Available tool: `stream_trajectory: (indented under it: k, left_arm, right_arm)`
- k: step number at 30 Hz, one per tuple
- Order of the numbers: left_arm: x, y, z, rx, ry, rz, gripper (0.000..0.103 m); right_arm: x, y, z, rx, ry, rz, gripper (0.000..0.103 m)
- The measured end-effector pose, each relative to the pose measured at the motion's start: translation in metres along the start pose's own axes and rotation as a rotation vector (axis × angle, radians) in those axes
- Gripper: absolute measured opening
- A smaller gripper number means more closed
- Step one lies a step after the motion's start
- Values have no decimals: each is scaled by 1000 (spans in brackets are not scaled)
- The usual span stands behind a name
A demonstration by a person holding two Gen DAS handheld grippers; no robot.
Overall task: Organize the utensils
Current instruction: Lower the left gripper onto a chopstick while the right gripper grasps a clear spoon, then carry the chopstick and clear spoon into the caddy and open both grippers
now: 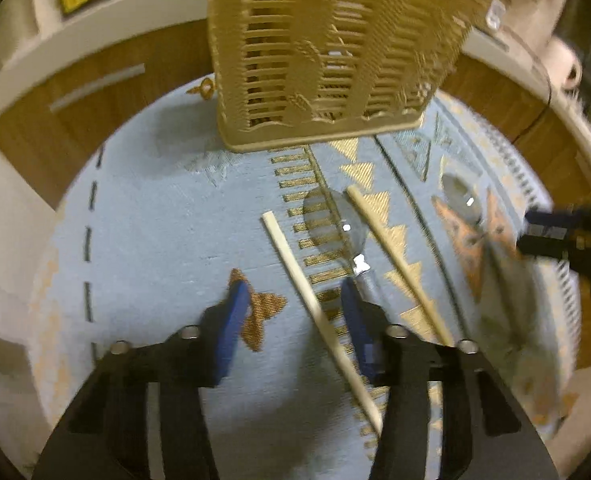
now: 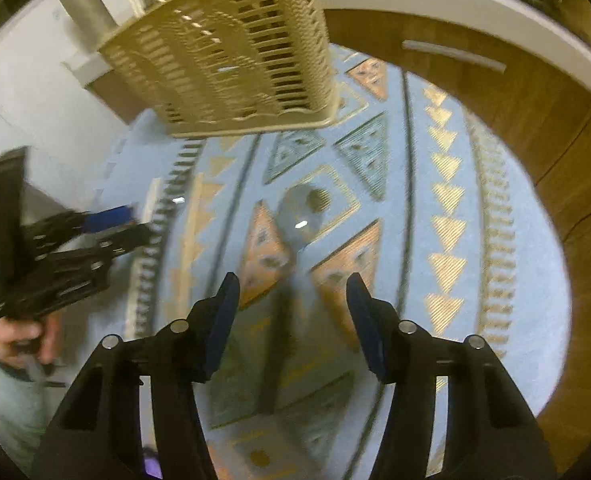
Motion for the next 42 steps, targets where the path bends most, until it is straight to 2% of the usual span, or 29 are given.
stream_trajectory:
  k: [1, 4, 5, 6, 8, 9, 12, 16, 19, 20, 21, 23, 24, 26, 29, 34, 42]
  left_arm:
    - [1, -2, 0, -18, -1, 18, 34]
    - [3, -6, 0, -52, -5, 69, 29]
    - [4, -8, -1, -57, -7, 89, 24]
    - [5, -9, -1, -55, -7, 99, 15]
    - [6, -9, -2, -73, 1, 121, 9]
    - [6, -9, -2, -61, 5, 121, 9]
    - [3, 1, -1, -21, 21, 100, 9]
    - [2, 8, -4, -15, 48, 108, 9]
    - [-3, 5, -3, -15, 93, 128, 12]
    - [-5, 3, -2, -24, 112, 143, 12]
    - [-7, 1, -2, -36, 121, 159, 12]
    - [-9, -6, 0, -62, 131, 192, 12]
    - [-9, -9, 0, -77, 135, 207, 11]
    - [-9, -13, 0, -84, 133, 222, 8]
    - [-8, -13, -2, -75, 106, 196, 6]
    - [5, -7, -7, -44, 58, 157, 4]
    - [15, -9, -46, 10, -79, 137, 4]
  right_arm:
    - [-3, -1, 3, 15, 7, -3, 47]
    - [-9, -4, 12, -39, 59, 26, 43]
    - [-11, -4, 14, -47, 64, 28, 43]
    - [-13, -3, 15, -41, 63, 24, 43]
    - [-14, 0, 15, -31, 65, 16, 40]
    - [-14, 1, 16, -31, 70, 16, 37]
    - [-18, 1, 20, -22, 88, 19, 37]
    - [-21, 7, 30, -3, 124, 2, 35]
    - [-24, 25, 39, 71, 130, -51, 34]
    - [-25, 29, 41, 101, 138, -68, 32]
    - [-25, 33, 42, 121, 143, -82, 24]
    - [-25, 40, 45, 159, 153, -111, 19]
    - [-25, 42, 46, 158, 156, -116, 13]
    - [-25, 47, 48, 151, 162, -131, 11]
    - [-22, 54, 49, 152, 148, -149, 11]
    - [-11, 56, 41, 103, 134, -143, 10]
    - [12, 73, -3, 53, 2, -172, 10]
Point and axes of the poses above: each gripper's, at about its wrist camera, not at the fingertips, and z roughly the way its jaws point, y to its left, x to its underside, the point moved 1 cm from there along z, roughly the way its jaws point, and after that the axes turned 1 degree about y, right-handed, at the moved point
